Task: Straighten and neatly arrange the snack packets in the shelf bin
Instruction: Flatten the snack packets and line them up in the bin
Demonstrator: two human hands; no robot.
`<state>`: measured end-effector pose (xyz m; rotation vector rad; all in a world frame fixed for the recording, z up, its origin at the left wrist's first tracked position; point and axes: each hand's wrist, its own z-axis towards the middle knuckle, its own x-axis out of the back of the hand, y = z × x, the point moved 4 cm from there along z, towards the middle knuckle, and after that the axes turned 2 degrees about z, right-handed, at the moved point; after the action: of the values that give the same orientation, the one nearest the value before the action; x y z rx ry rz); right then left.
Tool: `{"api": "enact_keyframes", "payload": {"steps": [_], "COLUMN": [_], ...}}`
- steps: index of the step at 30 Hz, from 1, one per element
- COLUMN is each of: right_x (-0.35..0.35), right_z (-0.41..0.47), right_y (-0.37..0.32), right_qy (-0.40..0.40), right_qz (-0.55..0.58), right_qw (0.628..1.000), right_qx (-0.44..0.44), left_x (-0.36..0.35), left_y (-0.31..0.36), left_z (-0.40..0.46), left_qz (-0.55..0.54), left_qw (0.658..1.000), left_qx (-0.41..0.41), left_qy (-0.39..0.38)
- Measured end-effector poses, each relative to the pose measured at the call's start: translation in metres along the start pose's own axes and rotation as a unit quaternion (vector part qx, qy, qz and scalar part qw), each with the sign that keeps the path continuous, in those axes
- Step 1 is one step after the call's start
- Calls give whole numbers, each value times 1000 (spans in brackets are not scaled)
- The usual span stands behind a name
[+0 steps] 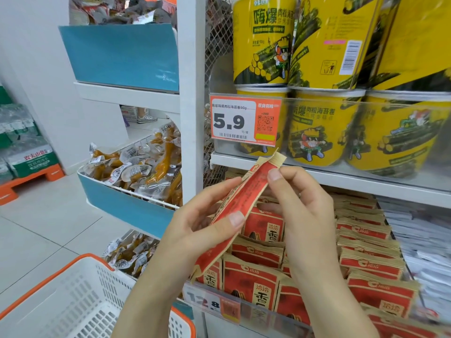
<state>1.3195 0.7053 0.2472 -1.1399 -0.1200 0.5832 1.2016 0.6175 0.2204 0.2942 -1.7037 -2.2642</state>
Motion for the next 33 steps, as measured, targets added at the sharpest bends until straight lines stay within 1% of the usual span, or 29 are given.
{"api": "enact_keyframes", "payload": {"steps": [4,6,8,12,16,18,23,27,33], "right_x": [-2,-3,-4,-9,-19,-23,-24,-22,-21], "right_z": [0,1,1,0,-6,-9,-10,-10,-10], "right_y": [-2,-2,0,6,6,8,10,10,9], "right_qy": [-10,-28,-57,-124,-215,-225,-203,-195,-221], "right_qz": [13,17,7,-35,-87,-109,-143,-175,-202], "right_qw": [1000,999,998,990,971,966,967,964,954], "right_qx": [3,-6,-26,-65,-63,-60,-58,-45,-26], "left_x": [4,6,10,21,31,34,38,36,34], "left_y": [-3,-1,-1,1,2,-1,-2,-2,-4], "left_z": [-1,0,0,0,0,0,0,0,-1], "left_qz": [-6,0,-22,-109,-162,-164,-147,-144,-134], "left_qw": [1000,1000,998,984,955,948,943,946,952], "left_qx": [11,-3,-9,-17,-47,-45,-53,-48,-37], "left_qy": [-9,9,50,137,242,267,294,286,272]}}
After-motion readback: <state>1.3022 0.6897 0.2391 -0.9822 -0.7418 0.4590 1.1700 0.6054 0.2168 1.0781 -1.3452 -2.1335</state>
